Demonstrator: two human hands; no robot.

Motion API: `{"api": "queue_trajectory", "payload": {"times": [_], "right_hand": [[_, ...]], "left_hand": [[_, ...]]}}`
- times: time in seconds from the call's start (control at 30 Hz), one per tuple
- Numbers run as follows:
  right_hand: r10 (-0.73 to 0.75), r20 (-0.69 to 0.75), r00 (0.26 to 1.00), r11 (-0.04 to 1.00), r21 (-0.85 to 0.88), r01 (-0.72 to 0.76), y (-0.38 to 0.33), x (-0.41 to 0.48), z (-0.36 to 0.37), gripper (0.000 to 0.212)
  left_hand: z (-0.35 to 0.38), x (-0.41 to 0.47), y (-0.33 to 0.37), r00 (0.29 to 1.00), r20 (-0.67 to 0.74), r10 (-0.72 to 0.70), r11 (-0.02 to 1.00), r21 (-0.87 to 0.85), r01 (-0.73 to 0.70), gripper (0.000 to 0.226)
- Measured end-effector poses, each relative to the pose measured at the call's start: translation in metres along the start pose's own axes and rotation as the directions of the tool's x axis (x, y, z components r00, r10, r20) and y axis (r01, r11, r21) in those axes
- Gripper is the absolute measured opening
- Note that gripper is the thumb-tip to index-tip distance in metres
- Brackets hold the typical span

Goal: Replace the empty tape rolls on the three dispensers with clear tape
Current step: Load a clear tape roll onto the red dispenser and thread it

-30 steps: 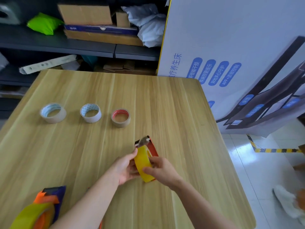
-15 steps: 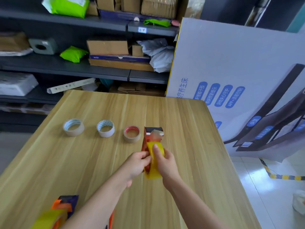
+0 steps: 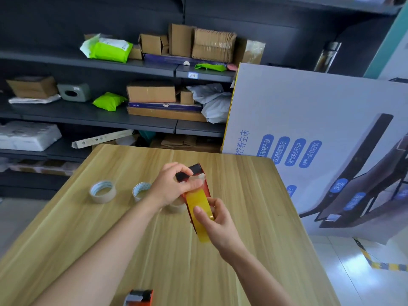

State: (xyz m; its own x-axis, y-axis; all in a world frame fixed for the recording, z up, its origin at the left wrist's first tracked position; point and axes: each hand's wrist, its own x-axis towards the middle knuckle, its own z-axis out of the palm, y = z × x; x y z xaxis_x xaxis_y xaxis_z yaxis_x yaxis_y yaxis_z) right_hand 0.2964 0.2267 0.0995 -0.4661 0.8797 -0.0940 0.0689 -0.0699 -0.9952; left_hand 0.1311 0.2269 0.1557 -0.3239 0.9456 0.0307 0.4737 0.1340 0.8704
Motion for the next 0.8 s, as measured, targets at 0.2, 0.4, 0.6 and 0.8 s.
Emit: {"api": "queue_trajectory", "payload": {"times": [0.2,0.4,0.6,0.8], "right_hand": [[0.024,0.036,0.999,0.999,0.029,-0.025,-0.011,0.002,-0.004,0.060],[0.054,0.109,0.993,0.996,0.071,-0.062,-0.024,-0.003,-0.009,0.038],[0.030,0.171,0.985,0.996,0.075,-0.044,-0.028,-0.012,-0.002,0.039],[0.028,0.126,0.992,0.996,0.083,-0.039,-0.032,-0.015,0.001,0.028]], "left_hand": [[-0.006,-0.001,0.020,0.997,0.024,0.074,0.987,-0.147,-0.069,0.020],[-0.008,-0.010,0.031,0.990,0.087,0.114,0.984,-0.145,-0.100,0.021],[-0.016,-0.016,0.035,0.977,0.160,0.139,0.974,-0.200,-0.106,0.018],[-0.021,-0.022,0.043,0.986,0.080,0.144,0.917,-0.386,-0.103,0.028]]}}
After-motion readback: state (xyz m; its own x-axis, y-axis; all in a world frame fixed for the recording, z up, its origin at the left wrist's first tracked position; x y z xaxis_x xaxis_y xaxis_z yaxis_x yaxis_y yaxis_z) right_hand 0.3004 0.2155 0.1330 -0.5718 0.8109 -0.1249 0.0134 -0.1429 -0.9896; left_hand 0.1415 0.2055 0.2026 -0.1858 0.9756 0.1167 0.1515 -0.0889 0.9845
